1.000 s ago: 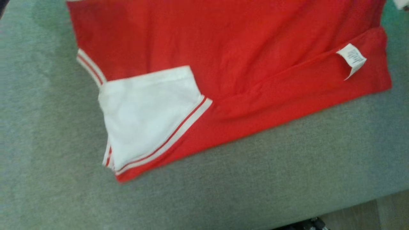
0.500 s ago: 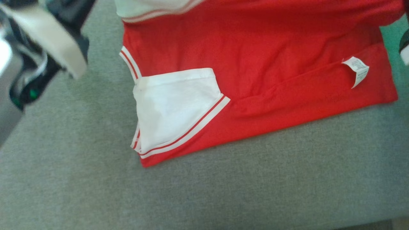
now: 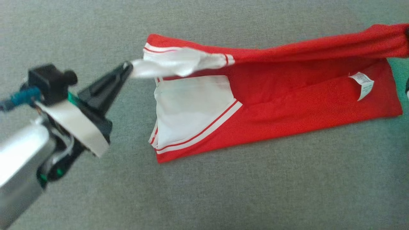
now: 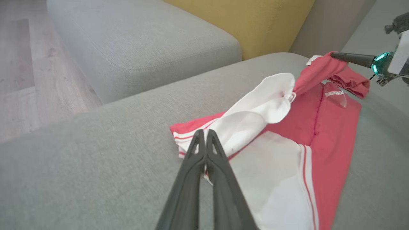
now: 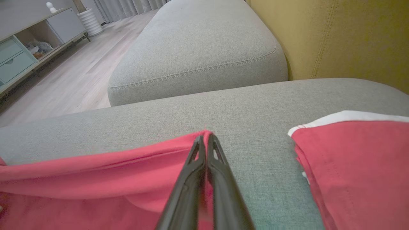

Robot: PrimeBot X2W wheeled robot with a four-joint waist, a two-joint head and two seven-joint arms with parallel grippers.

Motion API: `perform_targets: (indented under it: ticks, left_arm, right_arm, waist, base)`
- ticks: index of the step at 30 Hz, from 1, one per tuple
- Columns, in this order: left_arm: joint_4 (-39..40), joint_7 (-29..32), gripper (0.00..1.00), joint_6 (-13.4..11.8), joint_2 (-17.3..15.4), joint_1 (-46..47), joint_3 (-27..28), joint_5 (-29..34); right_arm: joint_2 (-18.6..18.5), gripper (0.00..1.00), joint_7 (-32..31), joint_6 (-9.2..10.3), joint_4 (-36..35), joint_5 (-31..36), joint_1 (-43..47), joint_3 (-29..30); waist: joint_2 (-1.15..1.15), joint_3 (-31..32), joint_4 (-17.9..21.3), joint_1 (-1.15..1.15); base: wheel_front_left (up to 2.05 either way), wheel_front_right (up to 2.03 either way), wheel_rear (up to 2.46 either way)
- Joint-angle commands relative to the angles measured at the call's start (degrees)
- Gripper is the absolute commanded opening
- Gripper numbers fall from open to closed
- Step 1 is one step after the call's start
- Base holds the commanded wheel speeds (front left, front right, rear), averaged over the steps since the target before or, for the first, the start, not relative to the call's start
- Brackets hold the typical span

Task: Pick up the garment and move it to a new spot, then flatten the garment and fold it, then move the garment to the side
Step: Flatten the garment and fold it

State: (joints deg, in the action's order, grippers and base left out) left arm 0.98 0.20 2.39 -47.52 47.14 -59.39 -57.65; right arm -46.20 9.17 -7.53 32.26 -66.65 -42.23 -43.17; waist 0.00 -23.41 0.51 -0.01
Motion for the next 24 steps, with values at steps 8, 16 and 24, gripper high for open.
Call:
perform_targets:
  ticks: [8, 16, 24]
  left_arm:
    - [7.6, -2.4, 0.00, -4.6, -4.0, -5.4, 0.3, 0.9]
    - [7.7, -5.5, 0.36, -7.5, -1.0, -10.0, -1.7, 1.6]
    - [4.4, -14.9, 1.00, -21.4, 8.1, -16.7, 3.4, 8.1]
  right_arm:
    - [-4.0, 0.00, 1.4, 0.04, -1.7, 0.2, 6.6, 2.3]
    - [-2.5, 0.89, 1.2, 0.04, -1.6, 1.7, 10.2, 4.4]
    - [3.8, 1.00, 5.4, 0.04, -0.7, 4.3, 14.5, 12.6]
  waist:
    - [0.00, 0.5, -1.0, 0.01]
    - [0.00, -0.1, -0.9, 0.01]
    - [0.00, 1.5, -0.3, 0.01]
  base:
    - [0.00, 0.00, 0.00]
    - [0.00, 0.00, 0.00]
    - [0.00, 0.00, 0.00]
